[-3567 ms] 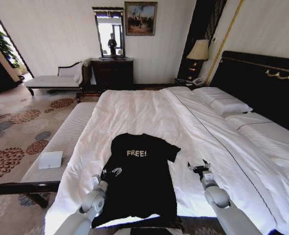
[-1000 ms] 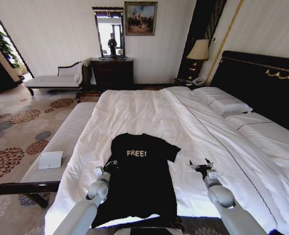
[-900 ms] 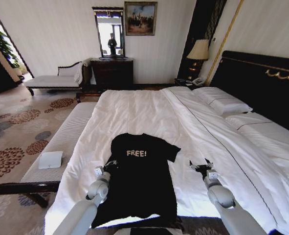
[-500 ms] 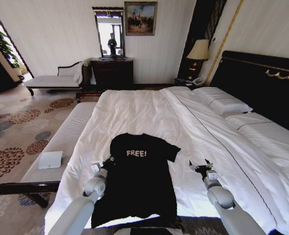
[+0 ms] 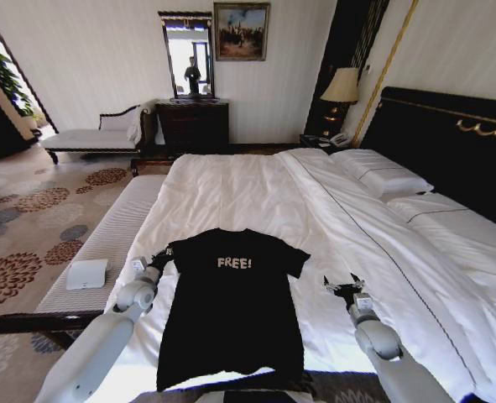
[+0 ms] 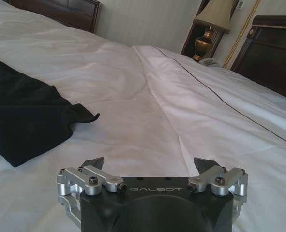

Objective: Fold the clothes on the bed.

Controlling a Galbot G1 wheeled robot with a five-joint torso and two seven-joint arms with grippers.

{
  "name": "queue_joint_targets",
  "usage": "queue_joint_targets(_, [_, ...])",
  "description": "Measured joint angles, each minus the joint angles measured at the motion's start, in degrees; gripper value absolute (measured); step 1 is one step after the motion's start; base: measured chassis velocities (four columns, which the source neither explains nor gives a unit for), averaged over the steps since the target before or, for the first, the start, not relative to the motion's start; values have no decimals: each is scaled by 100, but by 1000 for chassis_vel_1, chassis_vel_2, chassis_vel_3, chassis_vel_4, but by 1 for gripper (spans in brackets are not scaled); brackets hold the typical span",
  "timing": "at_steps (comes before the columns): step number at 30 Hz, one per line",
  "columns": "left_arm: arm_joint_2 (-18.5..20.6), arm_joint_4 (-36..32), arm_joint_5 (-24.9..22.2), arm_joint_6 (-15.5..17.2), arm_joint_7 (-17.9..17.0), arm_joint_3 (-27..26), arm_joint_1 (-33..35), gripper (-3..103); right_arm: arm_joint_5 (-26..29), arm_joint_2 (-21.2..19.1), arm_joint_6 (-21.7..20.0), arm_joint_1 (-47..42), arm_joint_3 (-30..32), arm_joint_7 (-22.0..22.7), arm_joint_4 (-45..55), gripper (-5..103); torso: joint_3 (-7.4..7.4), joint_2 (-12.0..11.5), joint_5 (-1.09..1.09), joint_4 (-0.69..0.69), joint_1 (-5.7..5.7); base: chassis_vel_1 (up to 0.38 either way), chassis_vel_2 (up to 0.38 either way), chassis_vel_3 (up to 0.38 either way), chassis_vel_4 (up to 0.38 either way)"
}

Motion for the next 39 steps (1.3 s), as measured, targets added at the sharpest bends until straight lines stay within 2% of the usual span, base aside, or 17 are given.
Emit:
queue_joint_targets(10, [-65,1188,112,-176,441,237,-626,0,6,-15,6,-147,66,-6,111,100,0,0,2,-1,0,0,0,0,0])
queue_joint_targets(13, [-94,1463,91,-184,476,310,-756,0,-11,-1,19,-158,72,-8,108,100,0,0,1,0,0,0,0,0,0])
queue_joint_targets(20, [-238,1754,-10,-169,417,307,-760,0,-20,42,22,-156,61,-8,128,100,0,0,1,0,0,0,0,0,0])
queue_joint_targets(29, [-223,2053,-54,-114,322,404,-900,-1,76,38,39,-80,-13,-17,27,100,0,0,2,-1,0,0,0,0,0])
queue_joint_targets(32, [-247,1844,-127,-43,173,204,-766,15,643,79,-37,-15,-45,-11,20,100,0,0,2,-2,0,0,0,0,0])
queue_joint_targets(34, [-248,1753,-117,-45,159,112,-671,15,829,84,-74,8,-48,3,25,100,0,0,2,-2,0,0,0,0,0])
queue_joint_targets(35, [-234,1592,-34,-86,147,-21,-487,26,1154,77,-146,76,-51,31,28,100,0,0,2,-2,0,0,0,0,0])
queue_joint_targets(36, [-203,1453,144,-175,185,-129,-320,26,1388,37,-203,143,-54,37,24,100,0,0,1,-2,0,0,0,0,0])
queue_joint_targets(37, [-203,1453,144,-175,185,-129,-320,26,1388,37,-203,143,-54,37,24,100,0,0,1,-2,0,0,0,0,0])
queue_joint_targets(39, [-105,1090,794,-531,363,-396,150,37,1979,-113,-347,363,-66,37,-25,100,-1,0,2,0,0,0,0,0,0])
